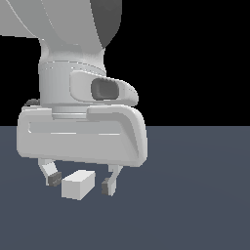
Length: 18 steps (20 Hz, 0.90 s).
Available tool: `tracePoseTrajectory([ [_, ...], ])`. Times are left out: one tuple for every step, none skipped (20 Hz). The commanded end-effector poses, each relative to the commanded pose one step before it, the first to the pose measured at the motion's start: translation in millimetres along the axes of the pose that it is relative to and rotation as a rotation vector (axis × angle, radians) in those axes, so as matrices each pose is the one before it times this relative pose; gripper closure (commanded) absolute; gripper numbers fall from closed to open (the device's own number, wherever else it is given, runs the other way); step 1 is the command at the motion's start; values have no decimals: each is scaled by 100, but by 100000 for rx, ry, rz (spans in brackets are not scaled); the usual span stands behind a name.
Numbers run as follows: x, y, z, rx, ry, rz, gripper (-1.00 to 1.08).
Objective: Plug the charger into the wall socket.
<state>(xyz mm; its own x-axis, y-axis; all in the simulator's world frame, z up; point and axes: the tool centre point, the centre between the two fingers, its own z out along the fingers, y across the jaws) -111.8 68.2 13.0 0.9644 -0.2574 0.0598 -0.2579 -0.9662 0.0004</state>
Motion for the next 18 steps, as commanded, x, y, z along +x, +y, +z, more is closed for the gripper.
tracePoseTrajectory([
  [38,-20,115,47,103,-1,108],
  [0,0,0,0,0,0,108],
  [0,0,0,0,0,0,108],
  [0,0,0,0,0,0,108],
  [0,0,0,0,0,0,108],
  [0,0,0,0,0,0,108],
  [0,0,0,0,0,0,108],
  [0,0,0,0,0,0,108],
  [0,0,0,0,0,0,108],
  [0,0,0,0,0,0,108],
  [-23,-30,-14,11,-21,-65,108],
  [13,-1,-11,4,-1,-69,108],
  [48,23,-34,6,2,-154,108],
  [77,29,-57,12,4,-276,108],
  [109,44,-80,16,5,-378,108],
  [139,55,-102,21,6,-488,108],
  [169,66,-124,26,8,-597,108],
  [200,78,-147,31,9,-703,108],
])
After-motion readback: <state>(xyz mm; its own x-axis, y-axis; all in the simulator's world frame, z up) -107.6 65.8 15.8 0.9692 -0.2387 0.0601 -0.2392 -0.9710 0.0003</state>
